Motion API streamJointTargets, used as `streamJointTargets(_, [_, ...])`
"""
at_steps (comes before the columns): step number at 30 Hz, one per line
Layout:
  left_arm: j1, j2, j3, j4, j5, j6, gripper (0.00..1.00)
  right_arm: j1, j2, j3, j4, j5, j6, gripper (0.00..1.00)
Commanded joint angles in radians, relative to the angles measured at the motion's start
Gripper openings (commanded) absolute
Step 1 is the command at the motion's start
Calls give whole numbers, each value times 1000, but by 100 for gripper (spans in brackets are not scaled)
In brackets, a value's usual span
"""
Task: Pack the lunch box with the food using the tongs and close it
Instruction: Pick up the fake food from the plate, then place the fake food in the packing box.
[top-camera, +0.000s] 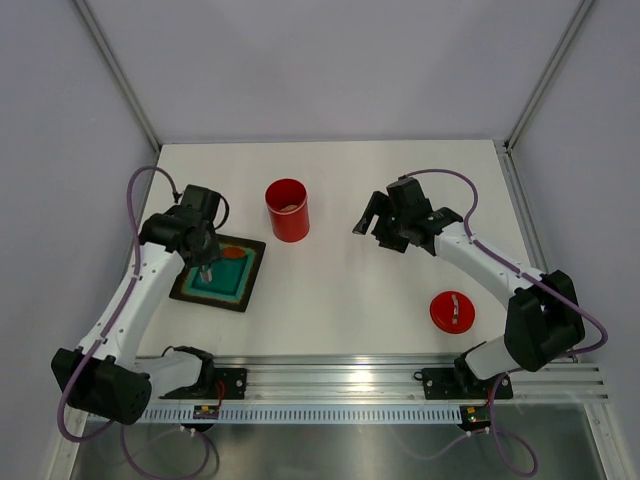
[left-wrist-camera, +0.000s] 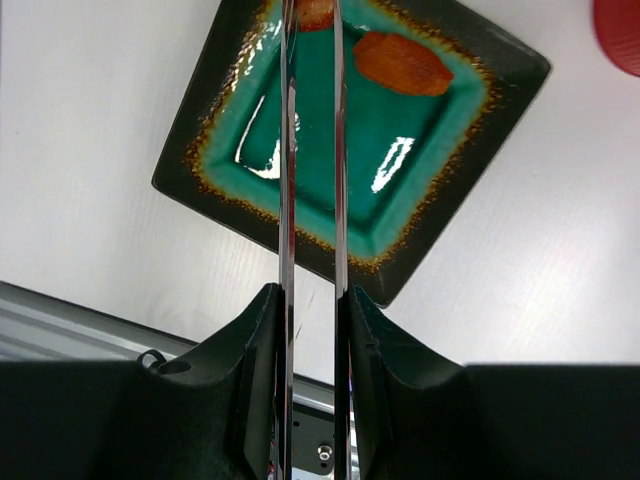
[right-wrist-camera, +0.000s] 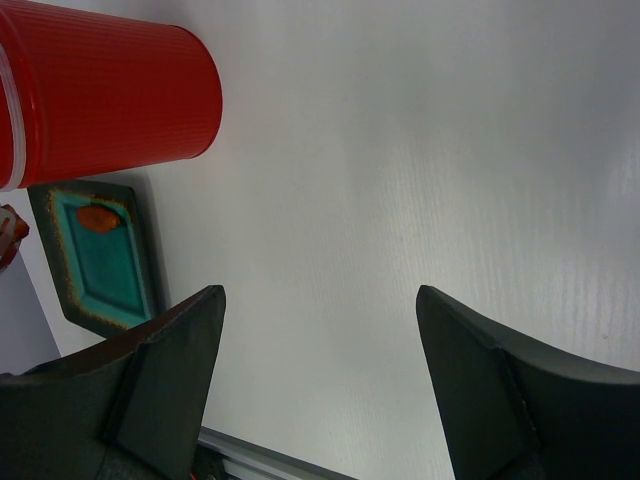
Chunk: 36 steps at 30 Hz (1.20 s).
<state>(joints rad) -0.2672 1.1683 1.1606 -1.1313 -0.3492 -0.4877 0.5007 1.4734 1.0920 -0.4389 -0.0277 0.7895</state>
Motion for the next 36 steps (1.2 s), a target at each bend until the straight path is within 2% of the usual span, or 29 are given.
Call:
streamJointTargets(1, [-13,-74,86,14,81,52,6,-4,-2,14,23,-5,7,85])
streamJointTargets(8, [-99,-113,220,54,229,90,4,-4,-10,13,22,0,14,85])
streamJointTargets(14, [-203,-59,310,93,272,83,4,-4,-24,14,12,6,16,85])
streamJointTargets(20, [-251,19,341,145,260,70,4,-4,-44,19,-14,21,10,85])
streamJointTargets(28, [-253,68,300,205,245,63,11,-4,-51,20,-24,22,7,85])
streamJointTargets(32, [-251,80,278,220,233,60,24,-4,-50,19,-23,22,7,85])
streamJointTargets(36, [-251,97,274,225,227,63,29,-4,-44,19,-21,22,7,85])
